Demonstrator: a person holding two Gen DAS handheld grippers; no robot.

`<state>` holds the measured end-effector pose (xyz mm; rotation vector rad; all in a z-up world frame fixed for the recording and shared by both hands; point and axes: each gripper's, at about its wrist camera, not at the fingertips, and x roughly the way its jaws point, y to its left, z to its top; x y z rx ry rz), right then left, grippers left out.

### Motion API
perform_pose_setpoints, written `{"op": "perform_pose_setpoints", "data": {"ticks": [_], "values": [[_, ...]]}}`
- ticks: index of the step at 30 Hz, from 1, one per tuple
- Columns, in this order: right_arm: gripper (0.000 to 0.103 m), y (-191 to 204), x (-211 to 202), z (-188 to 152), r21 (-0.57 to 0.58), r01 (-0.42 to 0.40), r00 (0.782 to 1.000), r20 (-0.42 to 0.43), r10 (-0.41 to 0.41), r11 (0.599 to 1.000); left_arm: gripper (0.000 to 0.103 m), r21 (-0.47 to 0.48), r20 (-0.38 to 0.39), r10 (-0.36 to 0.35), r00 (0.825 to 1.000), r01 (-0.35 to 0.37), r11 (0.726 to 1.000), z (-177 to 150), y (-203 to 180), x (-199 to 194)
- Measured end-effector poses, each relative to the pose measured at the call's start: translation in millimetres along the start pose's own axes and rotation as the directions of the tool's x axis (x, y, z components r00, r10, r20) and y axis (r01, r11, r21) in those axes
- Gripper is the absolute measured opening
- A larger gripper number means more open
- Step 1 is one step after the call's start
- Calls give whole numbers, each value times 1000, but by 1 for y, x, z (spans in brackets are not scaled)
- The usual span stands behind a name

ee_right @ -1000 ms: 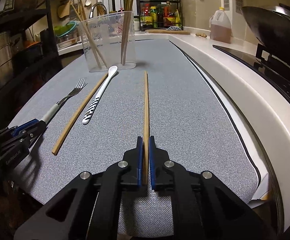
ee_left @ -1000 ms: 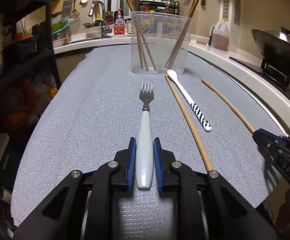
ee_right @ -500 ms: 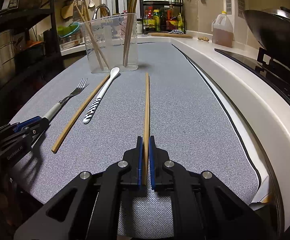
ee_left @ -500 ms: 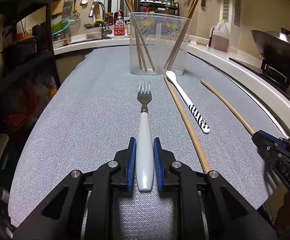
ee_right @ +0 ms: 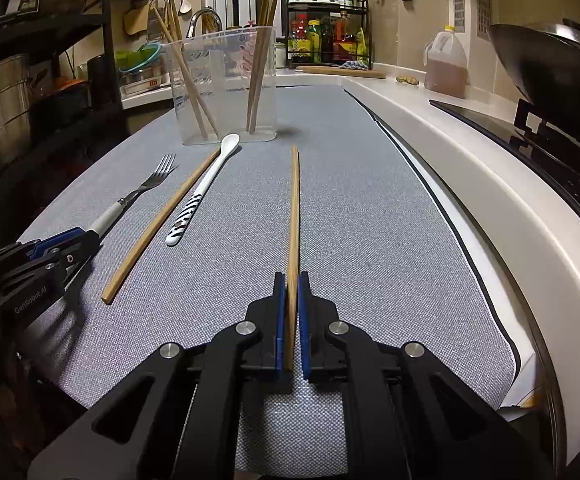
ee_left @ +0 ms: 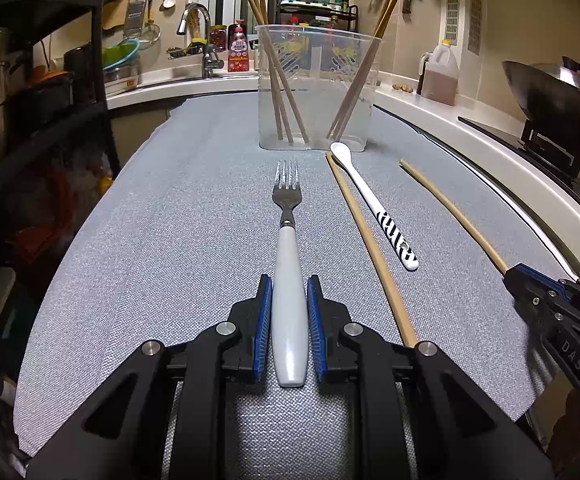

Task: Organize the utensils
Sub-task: 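Hold the fork in the left tool and the chopstick in the right tool, then lift the left tool's fork over the container while the right tool carries its chopstick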

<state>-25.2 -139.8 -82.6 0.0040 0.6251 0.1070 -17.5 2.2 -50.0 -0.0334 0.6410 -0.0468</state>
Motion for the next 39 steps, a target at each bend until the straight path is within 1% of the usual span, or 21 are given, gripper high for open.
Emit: {"op": "perform_pose_setpoints", "data": {"ticks": [8, 14, 18, 24, 32, 39], "values": [[6, 0, 0, 0, -5, 3, 1000, -2, -3, 1000, 19, -2, -1, -1, 1000, 1, 1000, 0, 0, 1], [5, -1, 1, 5, -8, 6, 1000, -23, -6, 1000, 18, -3, -11, -7, 1000, 7, 1000, 3, -1, 2], [5, -1, -4, 9, 3, 12, 999, -32, -12, 1000, 18, 2, 6, -9, 1000, 9, 1000, 5, -1, -4], [5, 0, -27, 22, -3, 11, 1000, 11, -11, 1000, 18, 10, 52, -14, 999, 13, 1000, 9, 1, -20], [5, -3, -59, 51, -12, 9, 997, 80, -8, 1000, 18, 32, 116, -13, 993, 9, 999, 21, 0, -40], [5, -4, -75, 75, -24, -1, 993, 117, 4, 1000, 18, 18, 135, -30, 990, 28, 999, 29, 2, -51]]}}
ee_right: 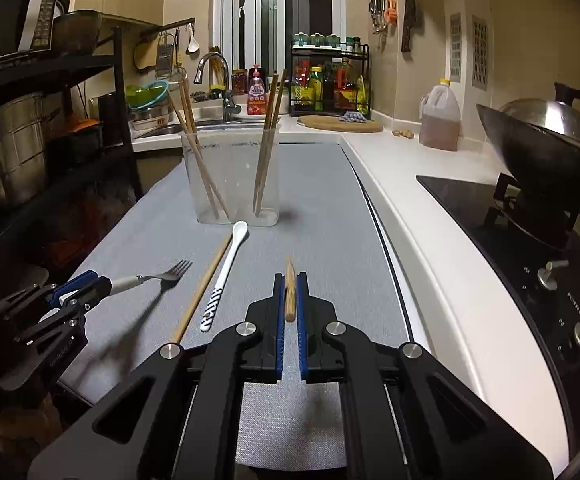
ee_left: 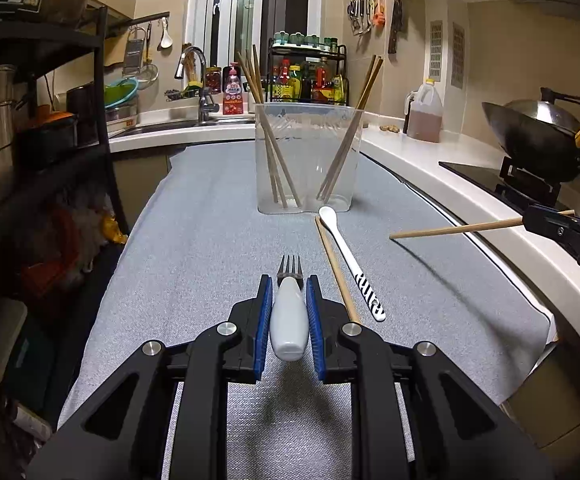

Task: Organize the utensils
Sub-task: 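Lift the left tool's fork over the container while the right tool carries its chopstick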

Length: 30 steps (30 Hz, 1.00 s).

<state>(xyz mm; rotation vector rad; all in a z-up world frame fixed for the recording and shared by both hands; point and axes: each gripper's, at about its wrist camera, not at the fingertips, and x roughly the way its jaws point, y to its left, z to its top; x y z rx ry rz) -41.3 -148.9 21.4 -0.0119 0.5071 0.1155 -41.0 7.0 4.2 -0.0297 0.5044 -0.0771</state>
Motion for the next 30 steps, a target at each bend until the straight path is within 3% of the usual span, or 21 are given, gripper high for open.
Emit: {"op": "perform_pose_setpoints", "data": {"ticks": [18, 30], "values": [[5, 12, -12, 58, -29, 0, 1000, 29, 0, 1000, 17, -16, 3, -37, 999, 37, 999, 61, 8, -9], [5, 15, -5, 137, -10, -87, 996, 24, 87, 996, 17, -28, -59, -107, 992, 106, 994, 150, 31, 6]]}}
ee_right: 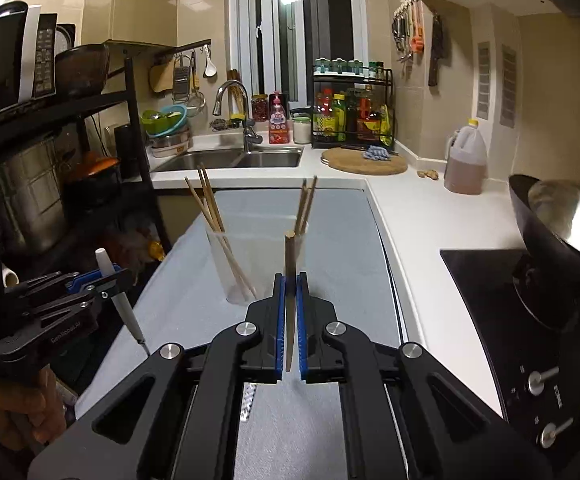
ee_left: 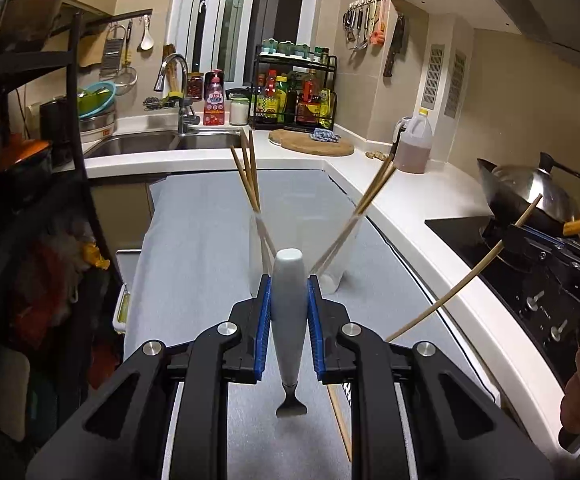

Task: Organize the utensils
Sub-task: 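Lift the left tool's fork over the container while the right tool carries its chopstick, then open the left tool over the container while the right tool releases its chopstick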

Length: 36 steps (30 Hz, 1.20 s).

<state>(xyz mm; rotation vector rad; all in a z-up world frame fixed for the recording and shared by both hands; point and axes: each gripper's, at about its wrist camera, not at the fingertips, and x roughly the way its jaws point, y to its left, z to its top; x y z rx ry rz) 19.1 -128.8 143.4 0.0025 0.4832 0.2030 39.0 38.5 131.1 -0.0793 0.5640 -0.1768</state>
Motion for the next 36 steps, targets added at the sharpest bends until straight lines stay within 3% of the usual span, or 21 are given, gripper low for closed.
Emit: {"op": "perform_pose_setpoints", "data": {"ticks": [5, 11, 18, 27, 36], "values": [[5, 7, 6, 47, -16, -48, 999, 19, 48, 999, 17, 11, 8, -4, 1000, 4, 1000, 45, 2, 11], [5, 14, 10, 107, -33, -86, 992, 87, 88, 996, 17, 11, 80, -24, 996, 23, 1000, 113, 2, 14], [5, 16, 46, 142, -33, -70, 991, 116, 73, 997, 17, 0, 122, -42, 992, 43, 999, 157, 2, 49], [5, 12, 120, 118, -49, -41, 999, 27, 42, 998, 17, 20, 16, -43, 999, 43, 999, 131, 6, 138], [6, 10, 156, 82, -56, -50, 997, -60, 46, 997, 17, 73, -77, -36, 996, 41, 996, 95, 8, 168]]}}
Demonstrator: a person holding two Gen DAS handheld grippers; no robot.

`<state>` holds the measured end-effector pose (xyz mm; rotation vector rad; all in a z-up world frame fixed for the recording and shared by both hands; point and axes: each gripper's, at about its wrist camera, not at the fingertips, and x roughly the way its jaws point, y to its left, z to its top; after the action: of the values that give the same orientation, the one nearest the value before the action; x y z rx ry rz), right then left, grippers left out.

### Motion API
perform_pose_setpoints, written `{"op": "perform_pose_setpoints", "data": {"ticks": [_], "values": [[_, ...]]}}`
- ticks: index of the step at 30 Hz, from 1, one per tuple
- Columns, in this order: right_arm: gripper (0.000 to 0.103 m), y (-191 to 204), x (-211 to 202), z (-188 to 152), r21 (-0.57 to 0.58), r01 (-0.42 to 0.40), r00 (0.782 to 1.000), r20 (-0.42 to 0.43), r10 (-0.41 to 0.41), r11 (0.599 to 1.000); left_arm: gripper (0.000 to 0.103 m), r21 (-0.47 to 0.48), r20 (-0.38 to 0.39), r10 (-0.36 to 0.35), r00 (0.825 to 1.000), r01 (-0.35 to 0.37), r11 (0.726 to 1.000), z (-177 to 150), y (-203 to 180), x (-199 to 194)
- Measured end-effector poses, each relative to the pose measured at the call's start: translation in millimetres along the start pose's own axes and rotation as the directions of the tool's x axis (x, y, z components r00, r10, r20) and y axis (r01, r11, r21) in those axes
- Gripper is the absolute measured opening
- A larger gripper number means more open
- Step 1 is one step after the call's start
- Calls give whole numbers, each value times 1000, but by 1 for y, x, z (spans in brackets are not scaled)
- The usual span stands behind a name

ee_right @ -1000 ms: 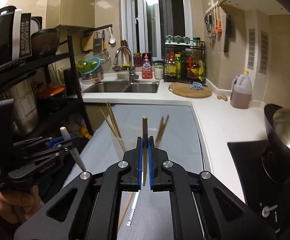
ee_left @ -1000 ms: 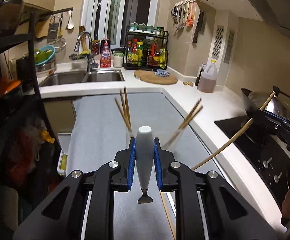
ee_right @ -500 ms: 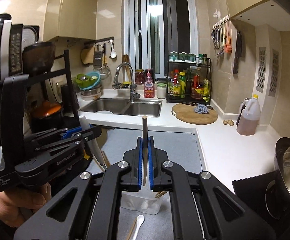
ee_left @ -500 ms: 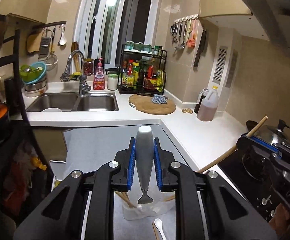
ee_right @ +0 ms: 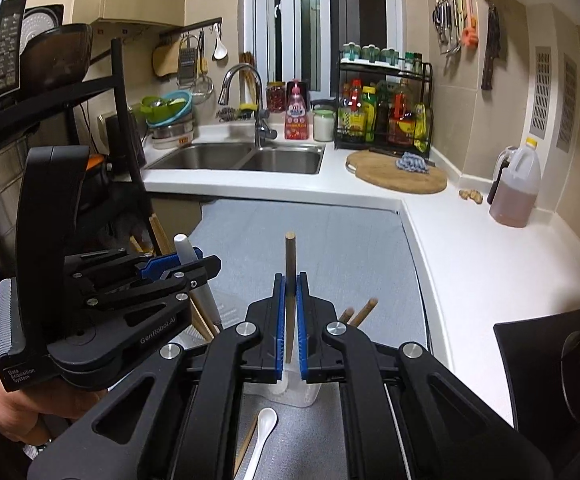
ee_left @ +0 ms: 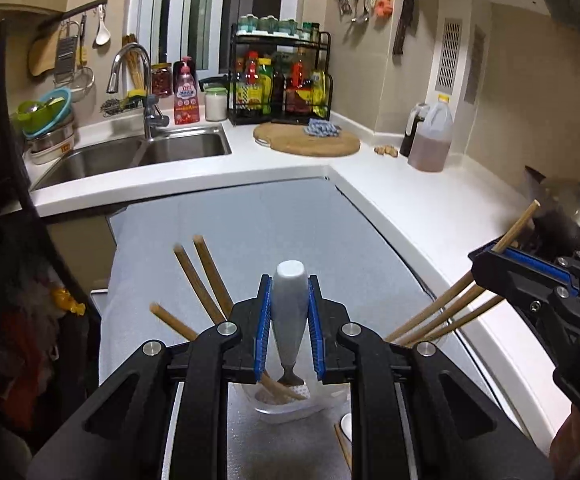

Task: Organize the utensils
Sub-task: 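Open the left tool over the container while the right tool releases its chopstick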

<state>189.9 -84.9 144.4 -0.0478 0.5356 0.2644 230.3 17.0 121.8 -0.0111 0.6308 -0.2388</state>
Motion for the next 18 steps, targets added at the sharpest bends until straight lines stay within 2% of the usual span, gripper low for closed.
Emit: {"op": "perform_pose_setpoints", "data": {"ticks": [2, 3, 5, 7, 13, 18], "values": [[7, 0, 2, -4, -2, 7, 1000, -10, -7, 1000, 20, 2, -5, -3, 1000, 3, 1000, -4, -1, -2], [11, 0, 2, -6, -2, 13, 1000, -15, -13, 1000, 30, 4, 3, -4, 1000, 4, 1000, -4, -1, -7], [15, 0, -1, -8, 5, 13, 1000, -19, -13, 1000, 39, 7, 35, 4, 999, -4, 1000, -1, -1, -21], [26, -1, -9, -7, 8, 24, 1000, -10, -24, 1000, 39, 3, 60, 8, 998, -8, 1000, 2, -2, -40], [26, 3, -51, -7, 13, 38, 998, 55, -38, 999, 39, -13, 107, 58, 993, -57, 998, -5, -9, -86], [26, 6, -95, -26, 18, 42, 992, 119, -44, 999, 39, -52, 131, 96, 987, -90, 995, -32, -13, -124]]}}
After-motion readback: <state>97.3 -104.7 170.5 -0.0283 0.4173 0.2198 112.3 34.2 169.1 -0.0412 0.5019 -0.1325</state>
